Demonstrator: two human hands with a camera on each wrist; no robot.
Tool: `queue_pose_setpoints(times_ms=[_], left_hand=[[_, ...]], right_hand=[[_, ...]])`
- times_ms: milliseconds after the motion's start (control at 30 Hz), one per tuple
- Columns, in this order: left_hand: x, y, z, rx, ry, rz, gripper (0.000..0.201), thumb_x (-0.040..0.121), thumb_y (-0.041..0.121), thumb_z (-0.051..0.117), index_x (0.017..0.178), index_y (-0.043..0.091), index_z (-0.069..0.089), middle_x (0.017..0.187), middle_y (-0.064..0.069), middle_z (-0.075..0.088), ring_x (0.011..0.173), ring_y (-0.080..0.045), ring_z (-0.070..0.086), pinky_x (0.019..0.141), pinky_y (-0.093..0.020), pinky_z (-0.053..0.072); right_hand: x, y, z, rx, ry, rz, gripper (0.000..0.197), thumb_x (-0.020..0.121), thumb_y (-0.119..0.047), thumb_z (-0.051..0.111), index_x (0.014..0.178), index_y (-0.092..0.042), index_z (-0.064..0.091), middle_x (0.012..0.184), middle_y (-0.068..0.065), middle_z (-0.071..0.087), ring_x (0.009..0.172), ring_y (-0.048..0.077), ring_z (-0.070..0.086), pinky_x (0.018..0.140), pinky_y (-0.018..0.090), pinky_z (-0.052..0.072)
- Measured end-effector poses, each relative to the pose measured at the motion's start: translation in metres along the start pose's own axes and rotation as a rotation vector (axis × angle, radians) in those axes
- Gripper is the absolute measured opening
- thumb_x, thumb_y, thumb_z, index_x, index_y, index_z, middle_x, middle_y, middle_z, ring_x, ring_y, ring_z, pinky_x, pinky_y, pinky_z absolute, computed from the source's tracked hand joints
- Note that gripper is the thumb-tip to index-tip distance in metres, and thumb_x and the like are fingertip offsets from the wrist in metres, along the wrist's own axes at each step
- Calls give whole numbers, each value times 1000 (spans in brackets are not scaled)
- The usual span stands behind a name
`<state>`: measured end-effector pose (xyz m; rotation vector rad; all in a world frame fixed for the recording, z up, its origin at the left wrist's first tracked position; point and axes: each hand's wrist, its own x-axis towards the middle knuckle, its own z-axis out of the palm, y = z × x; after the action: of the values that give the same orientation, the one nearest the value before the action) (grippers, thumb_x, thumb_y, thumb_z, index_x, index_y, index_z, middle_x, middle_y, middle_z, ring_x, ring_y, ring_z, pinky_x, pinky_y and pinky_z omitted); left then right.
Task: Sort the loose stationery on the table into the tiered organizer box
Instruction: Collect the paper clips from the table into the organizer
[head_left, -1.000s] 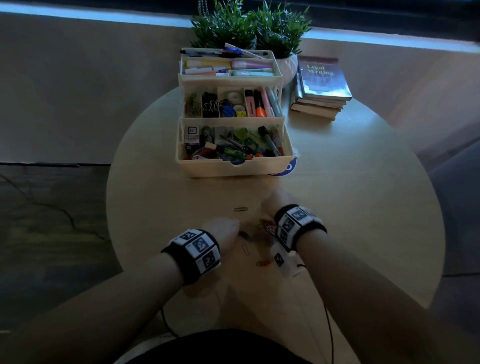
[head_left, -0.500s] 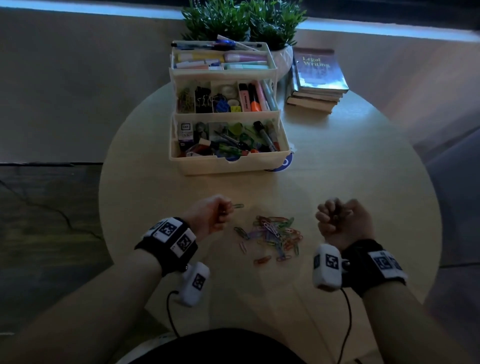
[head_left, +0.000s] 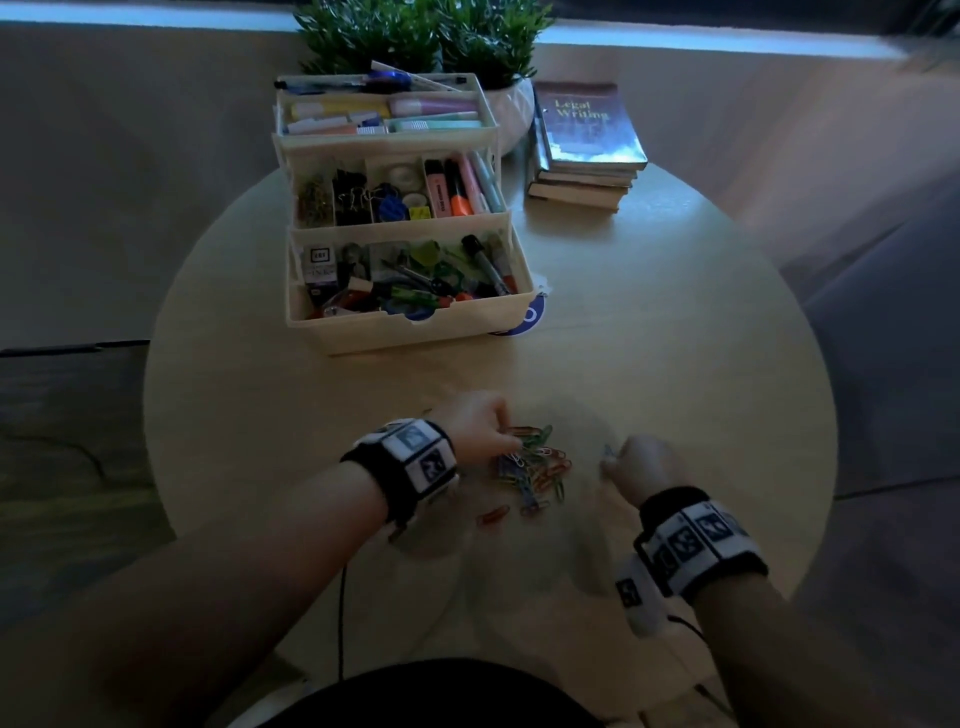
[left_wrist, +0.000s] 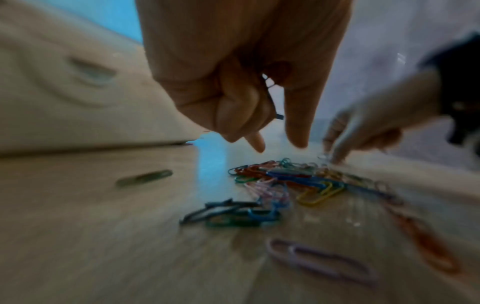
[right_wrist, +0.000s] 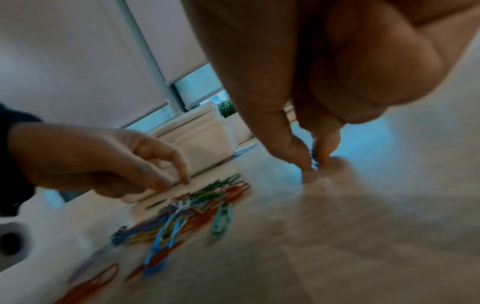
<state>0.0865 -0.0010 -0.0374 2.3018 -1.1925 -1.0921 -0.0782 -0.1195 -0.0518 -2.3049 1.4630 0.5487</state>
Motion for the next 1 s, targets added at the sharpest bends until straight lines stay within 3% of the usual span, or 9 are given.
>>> queue_pose_setpoints(times_ms=[133, 233, 333, 433, 567, 667, 767, 867, 1000], left_hand=[[11, 8, 9, 513, -48, 150, 16, 91, 20, 51, 103, 10, 56, 108, -12, 62, 95, -29, 58, 71, -32, 43], [15, 9, 6, 549, -84, 126, 17, 94, 18, 47, 104, 8, 57, 109, -13, 61, 97, -30, 59, 71, -31, 42], [15, 2, -1, 269, -62, 54, 20, 94, 23, 49, 97, 7, 60, 94, -9, 59, 88, -25, 55, 70, -30, 39], [9, -8, -12, -401, -49, -80, 27, 92, 12, 46, 65, 13, 50, 63, 0, 41, 55, -15, 40, 48, -23, 29], [-10, -21, -25, -1181, -101, -223, 31, 84, 12, 34, 54, 18, 33, 50, 5, 29, 37, -8, 25, 36, -17, 18], [-24, -28, -45, -1455, -62, -208, 28, 83, 17, 32, 55, 17, 36, 49, 5, 31, 36, -7, 26, 35, -17, 17], [-30, -41, -88, -1425, 93, -171, 32, 88, 17, 32, 57, 18, 35, 43, 8, 30, 30, -3, 23, 29, -14, 14], [-27, -63, -143, -1232, 311, -201, 32, 89, 11, 38, 57, 17, 37, 37, 9, 29, 26, -2, 19, 27, -9, 12], [-11, -81, -206, -1069, 436, -255, 34, 88, 6, 41, 56, 14, 37, 31, 9, 29, 23, -3, 20, 27, -8, 14]], right_hand=[[3, -26, -3, -19, -30, -93, 44, 92, -21, 50, 51, -11, 36, 52, 3, 35, 47, 16, 36, 43, 24, 28], [10, -27, -6, 388, -148, -72, 33, 89, -21, 47, 58, -11, 42, 50, 2, 40, 42, 16, 33, 43, 22, 25], [9, -18, -9, 1276, -426, -1, 21, 75, -9, 42, 57, -16, 37, 41, -5, 29, 31, 9, 21, 36, 12, 16], [3, -17, -14, 1773, -650, 20, 8, 51, -15, 52, 53, -10, 46, 48, 0, 34, 33, 10, 29, 31, 11, 24], [5, -44, -14, 1656, -624, 185, 22, 83, -14, 40, 61, -8, 44, 52, 2, 38, 34, 11, 37, 33, 14, 28], [5, -72, -25, 1479, -695, 188, 32, 93, -10, 36, 65, -4, 48, 52, 7, 43, 39, 15, 45, 33, 18, 37], [5, -110, -58, 1368, -770, 67, 26, 94, -6, 38, 71, -3, 50, 56, 9, 46, 52, 20, 45, 39, 22, 42], [7, -160, -99, 1364, -716, -74, 12, 94, -2, 37, 90, -2, 48, 73, 13, 48, 63, 21, 47, 47, 24, 50], [16, -233, -135, 1379, -685, -214, 10, 96, -6, 37, 100, -3, 45, 81, 13, 48, 70, 23, 48, 65, 32, 48]])
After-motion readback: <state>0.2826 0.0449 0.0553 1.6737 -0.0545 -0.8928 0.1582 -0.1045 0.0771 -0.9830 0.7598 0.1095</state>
